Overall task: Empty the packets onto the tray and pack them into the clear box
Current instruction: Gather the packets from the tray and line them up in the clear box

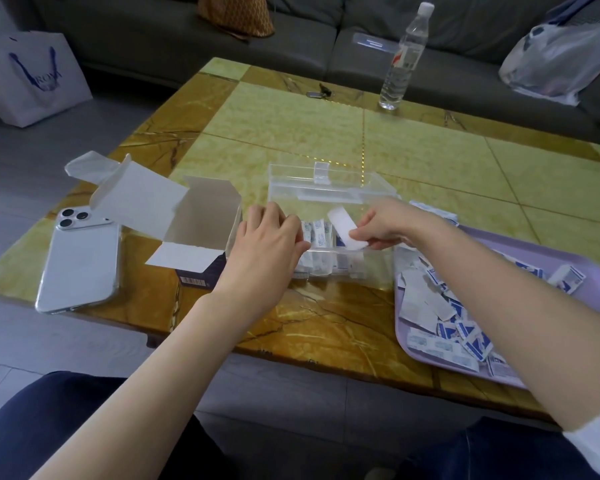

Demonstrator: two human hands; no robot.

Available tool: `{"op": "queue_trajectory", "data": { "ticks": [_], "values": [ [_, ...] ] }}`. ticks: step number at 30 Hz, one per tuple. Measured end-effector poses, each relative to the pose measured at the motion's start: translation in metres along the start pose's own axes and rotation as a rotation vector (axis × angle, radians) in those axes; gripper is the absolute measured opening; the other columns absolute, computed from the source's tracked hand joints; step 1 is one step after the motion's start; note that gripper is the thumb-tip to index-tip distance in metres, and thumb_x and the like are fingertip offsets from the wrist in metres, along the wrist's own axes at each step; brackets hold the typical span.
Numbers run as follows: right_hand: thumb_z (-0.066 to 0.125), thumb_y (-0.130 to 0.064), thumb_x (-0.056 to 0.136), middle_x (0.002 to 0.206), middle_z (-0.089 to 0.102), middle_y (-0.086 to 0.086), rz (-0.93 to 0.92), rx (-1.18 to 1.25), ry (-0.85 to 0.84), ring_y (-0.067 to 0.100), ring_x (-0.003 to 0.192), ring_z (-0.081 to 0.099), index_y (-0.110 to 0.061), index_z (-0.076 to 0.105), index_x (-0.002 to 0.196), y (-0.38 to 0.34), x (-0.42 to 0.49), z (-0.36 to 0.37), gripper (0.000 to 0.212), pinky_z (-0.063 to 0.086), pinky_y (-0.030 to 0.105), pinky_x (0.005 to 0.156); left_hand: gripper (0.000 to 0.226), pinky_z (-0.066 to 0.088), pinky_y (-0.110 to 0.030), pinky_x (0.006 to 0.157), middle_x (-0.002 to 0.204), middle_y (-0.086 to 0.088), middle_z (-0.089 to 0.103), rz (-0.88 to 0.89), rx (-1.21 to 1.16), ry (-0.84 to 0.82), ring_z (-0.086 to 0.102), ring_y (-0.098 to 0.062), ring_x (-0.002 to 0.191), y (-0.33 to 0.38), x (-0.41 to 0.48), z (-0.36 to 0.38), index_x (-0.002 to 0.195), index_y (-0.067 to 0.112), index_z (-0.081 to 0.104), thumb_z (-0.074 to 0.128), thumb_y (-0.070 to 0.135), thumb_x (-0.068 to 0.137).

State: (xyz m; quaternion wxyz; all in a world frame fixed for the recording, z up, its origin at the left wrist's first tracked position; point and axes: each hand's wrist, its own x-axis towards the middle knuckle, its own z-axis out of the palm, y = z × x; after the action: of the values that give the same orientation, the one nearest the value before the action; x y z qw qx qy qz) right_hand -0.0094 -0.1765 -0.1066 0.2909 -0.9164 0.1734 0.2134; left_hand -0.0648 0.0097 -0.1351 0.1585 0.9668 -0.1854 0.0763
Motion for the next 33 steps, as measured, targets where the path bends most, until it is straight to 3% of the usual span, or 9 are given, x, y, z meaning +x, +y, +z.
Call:
{"op": "queue_trajectory", "data": {
  "ticks": [2, 4, 11, 14, 19, 24, 26, 29, 33],
  "values": [
    [0.059, -0.01, 0.09, 0.056, 0.057, 0.004, -0.004, -0.09, 0.043, 0.011, 0.049, 0.051, 0.002, 0.06, 0.09, 0.008, -0.001, -0.002, 0.012, 0.043, 0.015, 0.043, 0.029, 0.029, -0.03, 0.093, 0.118, -0.004, 0.042, -0.001, 0.006, -0.003, 0.032, -0.022, 0.112, 0.001, 0.0, 0.0, 0.112, 0.015, 0.05, 0.035, 0.036, 0.099],
    [0.058, -0.01, 0.09, 0.044, 0.055, 0.0, -0.01, -0.136, 0.074, 0.011, 0.042, 0.05, -0.006, 0.052, 0.068, 0.013, 0.003, 0.0, 0.023, 0.037, 0.012, 0.035, 0.029, 0.03, -0.03, 0.092, 0.119, -0.005, 0.042, -0.003, 0.011, -0.01, 0.032, -0.022, 0.112, 0.001, 0.0, 0.0, 0.113, 0.015, 0.049, 0.035, 0.036, 0.099],
    [0.061, 0.002, 0.085, 0.028, 0.048, -0.01, 0.013, 0.003, -0.016, 0.017, 0.056, 0.06, -0.008, 0.048, 0.066, 0.008, 0.014, 0.014, 0.025, 0.054, 0.02, 0.051, 0.029, 0.031, -0.03, 0.093, 0.119, -0.004, 0.041, -0.007, 0.017, -0.034, 0.031, -0.021, 0.113, 0.002, 0.0, -0.002, 0.114, 0.015, 0.048, 0.034, 0.036, 0.1],
    [0.061, -0.002, 0.087, 0.039, 0.057, -0.004, 0.005, -0.031, -0.026, 0.016, 0.057, 0.057, -0.009, 0.045, 0.065, 0.004, 0.011, 0.016, 0.028, 0.053, 0.02, 0.052, 0.029, 0.031, -0.03, 0.093, 0.12, -0.004, 0.041, -0.009, 0.021, -0.039, 0.03, -0.022, 0.114, 0.002, 0.001, -0.002, 0.114, 0.015, 0.048, 0.033, 0.036, 0.1],
    [0.05, -0.032, 0.095, 0.061, 0.047, 0.0, -0.052, -0.478, 0.068, 0.019, 0.063, 0.051, -0.011, 0.045, 0.064, -0.004, -0.001, 0.011, 0.038, 0.029, 0.017, 0.044, 0.029, 0.031, -0.03, 0.093, 0.12, -0.005, 0.04, -0.014, 0.014, -0.047, 0.03, -0.022, 0.114, 0.002, 0.001, -0.003, 0.114, 0.015, 0.048, 0.033, 0.036, 0.1],
    [0.061, -0.024, 0.09, 0.059, 0.045, 0.005, -0.113, -0.321, 0.178, 0.017, 0.049, 0.044, -0.011, 0.04, 0.06, -0.001, 0.007, 0.016, 0.039, 0.033, 0.028, 0.046, 0.03, 0.031, -0.031, 0.093, 0.12, -0.005, 0.04, -0.012, 0.011, -0.049, 0.03, -0.022, 0.115, 0.002, 0.001, -0.003, 0.114, 0.015, 0.048, 0.033, 0.037, 0.099],
    [0.059, -0.015, 0.091, 0.072, 0.063, 0.013, -0.127, -0.228, 0.153, 0.023, 0.06, 0.06, -0.003, 0.06, 0.074, -0.007, 0.01, 0.02, 0.021, 0.051, 0.033, 0.056, 0.03, 0.032, -0.031, 0.094, 0.12, -0.005, 0.04, -0.012, 0.011, -0.046, 0.03, -0.022, 0.115, 0.002, 0.001, -0.003, 0.114, 0.015, 0.048, 0.033, 0.037, 0.099],
    [0.048, -0.005, 0.091, 0.093, 0.071, 0.018, -0.059, -0.166, 0.034, 0.024, 0.069, 0.062, 0.006, 0.065, 0.093, -0.011, 0.014, 0.026, 0.021, 0.046, 0.024, 0.054, 0.03, 0.032, -0.031, 0.093, 0.12, -0.005, 0.041, -0.013, 0.012, -0.049, 0.03, -0.022, 0.115, 0.002, 0.002, -0.003, 0.114, 0.015, 0.048, 0.033, 0.037, 0.099],
    [0.051, -0.001, 0.088, 0.065, 0.061, 0.01, -0.027, -0.131, 0.024, 0.018, 0.05, 0.053, -0.004, 0.058, 0.067, -0.013, 0.017, 0.027, 0.022, 0.038, 0.021, 0.044, 0.029, 0.033, -0.031, 0.092, 0.119, -0.005, 0.041, -0.012, 0.015, -0.053, 0.031, -0.022, 0.113, 0.001, 0.002, -0.004, 0.113, 0.016, 0.048, 0.034, 0.037, 0.099]
  ]
}}
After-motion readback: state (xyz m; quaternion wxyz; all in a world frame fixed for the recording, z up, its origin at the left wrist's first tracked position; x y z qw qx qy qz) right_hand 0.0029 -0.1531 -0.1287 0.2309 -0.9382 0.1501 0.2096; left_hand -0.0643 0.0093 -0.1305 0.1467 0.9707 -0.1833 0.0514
